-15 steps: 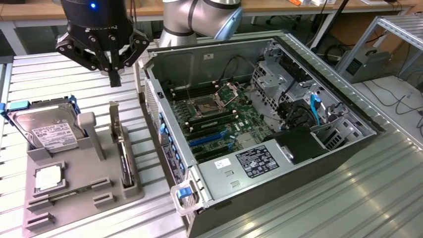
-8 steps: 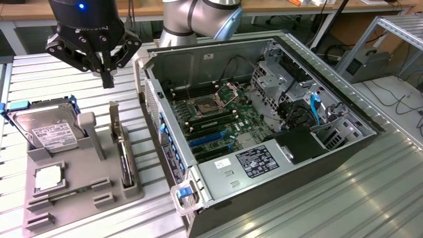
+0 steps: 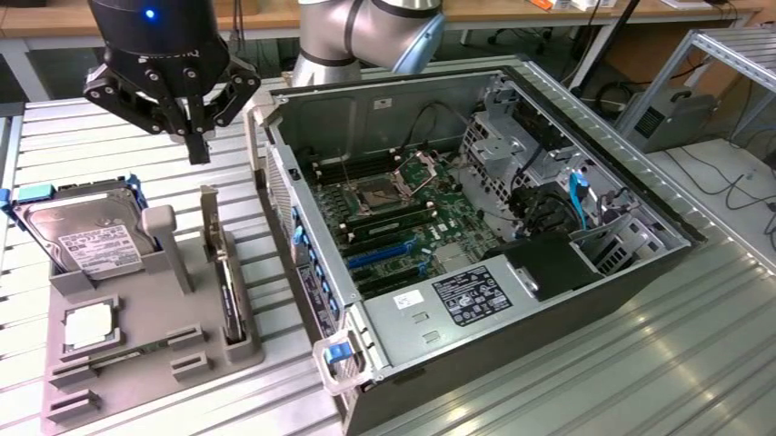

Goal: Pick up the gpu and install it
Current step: 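Reach for the gpu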

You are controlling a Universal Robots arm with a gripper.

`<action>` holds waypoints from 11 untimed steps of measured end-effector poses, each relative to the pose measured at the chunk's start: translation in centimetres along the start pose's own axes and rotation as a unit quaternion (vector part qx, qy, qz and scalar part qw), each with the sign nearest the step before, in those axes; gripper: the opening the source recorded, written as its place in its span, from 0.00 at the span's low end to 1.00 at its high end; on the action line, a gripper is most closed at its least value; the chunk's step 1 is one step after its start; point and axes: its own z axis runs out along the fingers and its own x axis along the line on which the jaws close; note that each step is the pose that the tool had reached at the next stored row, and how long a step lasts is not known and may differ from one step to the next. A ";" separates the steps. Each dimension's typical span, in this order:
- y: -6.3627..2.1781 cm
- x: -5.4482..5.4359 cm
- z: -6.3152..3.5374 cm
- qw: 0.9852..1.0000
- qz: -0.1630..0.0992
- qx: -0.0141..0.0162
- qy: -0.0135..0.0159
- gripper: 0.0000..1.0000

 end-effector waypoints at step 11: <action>-1.78 -0.1 -0.08 1.000 0.000 0.000 0.000 0.11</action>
